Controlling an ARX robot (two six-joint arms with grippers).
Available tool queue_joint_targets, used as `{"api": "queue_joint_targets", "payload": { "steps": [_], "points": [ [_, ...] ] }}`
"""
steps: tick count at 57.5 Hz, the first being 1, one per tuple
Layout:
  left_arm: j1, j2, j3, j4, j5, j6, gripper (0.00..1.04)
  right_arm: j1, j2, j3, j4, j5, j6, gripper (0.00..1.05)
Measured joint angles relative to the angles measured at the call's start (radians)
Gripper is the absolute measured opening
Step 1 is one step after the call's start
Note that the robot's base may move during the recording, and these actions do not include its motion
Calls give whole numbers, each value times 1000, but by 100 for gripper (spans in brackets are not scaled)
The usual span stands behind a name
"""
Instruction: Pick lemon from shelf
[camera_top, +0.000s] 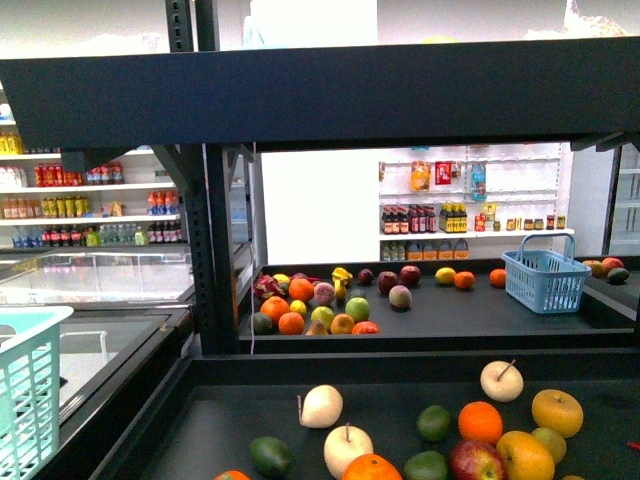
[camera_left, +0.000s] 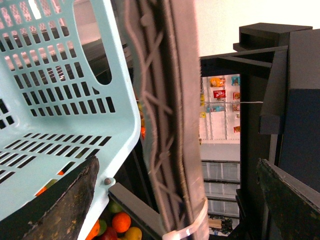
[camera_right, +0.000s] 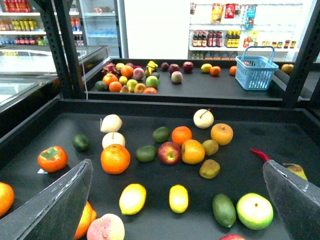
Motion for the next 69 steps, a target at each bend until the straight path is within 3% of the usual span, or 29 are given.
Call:
{"api": "queue_joint_targets", "payload": {
  "steps": [10, 18, 31, 36, 57, 69],
  "points": [
    [0, 30, 50, -3, -7, 10, 97, 0, 0, 0, 0, 0, 0, 102],
    [-4, 67, 84, -28, -19, 36, 67, 0, 0, 0, 0, 0, 0, 102],
    [-7, 99, 122, -42, -33, 50, 29, 0, 0, 0, 0, 0, 0, 102],
    [-7, 99, 122, -44, -29, 22, 20, 0, 0, 0, 0, 0, 0, 102],
    [-11, -2, 81, -125, 38, 103, 16, 0, 0, 0, 0, 0, 0, 102],
    [-74, -163, 42, -262, 97, 239, 13, 0, 0, 0, 0, 0, 0, 102]
  ]
}}
